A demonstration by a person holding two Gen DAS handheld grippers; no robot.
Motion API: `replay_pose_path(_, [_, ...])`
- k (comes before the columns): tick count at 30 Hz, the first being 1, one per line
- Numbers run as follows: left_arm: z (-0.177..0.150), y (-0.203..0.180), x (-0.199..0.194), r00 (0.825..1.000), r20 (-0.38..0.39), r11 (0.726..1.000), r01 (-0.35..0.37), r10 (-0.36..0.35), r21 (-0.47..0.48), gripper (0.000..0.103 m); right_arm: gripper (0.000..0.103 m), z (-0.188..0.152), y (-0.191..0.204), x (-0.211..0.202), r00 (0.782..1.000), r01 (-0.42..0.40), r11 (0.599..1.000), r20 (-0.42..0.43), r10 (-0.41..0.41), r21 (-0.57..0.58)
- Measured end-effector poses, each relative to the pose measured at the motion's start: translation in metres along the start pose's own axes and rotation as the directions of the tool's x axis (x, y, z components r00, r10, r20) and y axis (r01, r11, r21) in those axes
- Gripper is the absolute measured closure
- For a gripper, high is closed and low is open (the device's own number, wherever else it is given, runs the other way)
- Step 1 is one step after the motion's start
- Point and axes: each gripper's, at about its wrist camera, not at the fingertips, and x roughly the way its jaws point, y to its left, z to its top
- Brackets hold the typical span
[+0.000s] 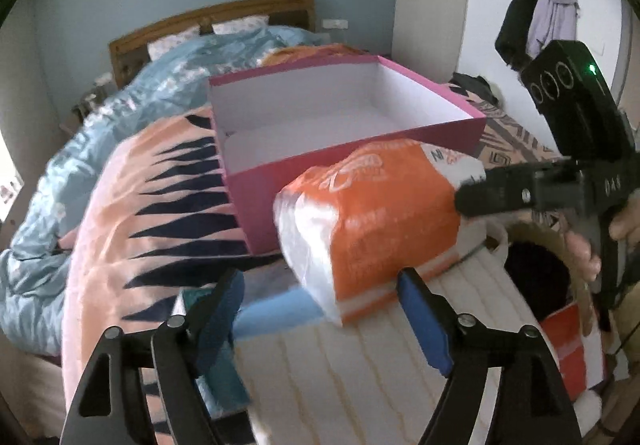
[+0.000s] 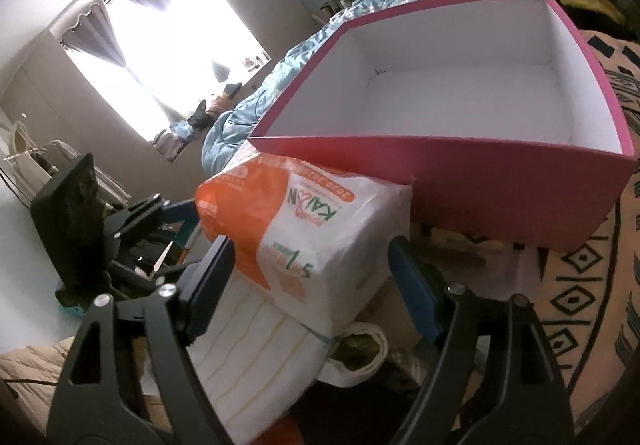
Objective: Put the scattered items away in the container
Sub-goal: 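Lift the diaper pack with the right gripper toward the pink box, then carry the diaper pack over the pink box with the right gripper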
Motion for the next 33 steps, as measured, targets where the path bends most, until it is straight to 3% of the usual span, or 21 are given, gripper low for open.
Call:
replay_pose_path(3, [0.010,0.005,0.012,0.995,-0.055,0.996,0.082,-0.084,-0.032,0.020,0.023,0.002,0.004,0.011,0.999,0.038,0.999,-0.036,-0.038,-0.006])
replay_pose_path(6, [0.016,0.007,0.020,0.991,-0.069,0.992,0.114,-0.117,-0.047,0.018,0.022,0.004,0.007,0.017,0.997,0.053,0.998,-0.046,-0.054,-0.033])
replay_pose_path(11, [0.017,0.000,0.026,0.989,-0.079,0.992,0.122,-0.123,-0.024,0.017,0.037,0.002,0.006,0.014,0.997,0.064,0.996,-0.028,-0.066,-0.061])
replay_pose_path(22, [0.013,-0.024,-0.017,0.998,0.037,0.998,0.052,-0.053,0.047,0.018,0.042,-0.010,0.051,-0.012,0.984,0.162,0.960,0.104,-0.142,-0.227])
replay_pose_path(27, [0.023,-0.035,-0.045,0.993,0.119,0.995,0.000,-0.012,0.099,0.018,0.042,-0.010,0.072,-0.035,0.971,0.210,0.929,0.180,-0.160,-0.304])
replay_pose_path(33, [0.041,-0.039,-0.057,0.986,0.164,0.989,-0.052,0.028,0.141,0.018,0.042,0.004,0.091,-0.048,0.945,0.278,0.888,0.268,-0.185,-0.365])
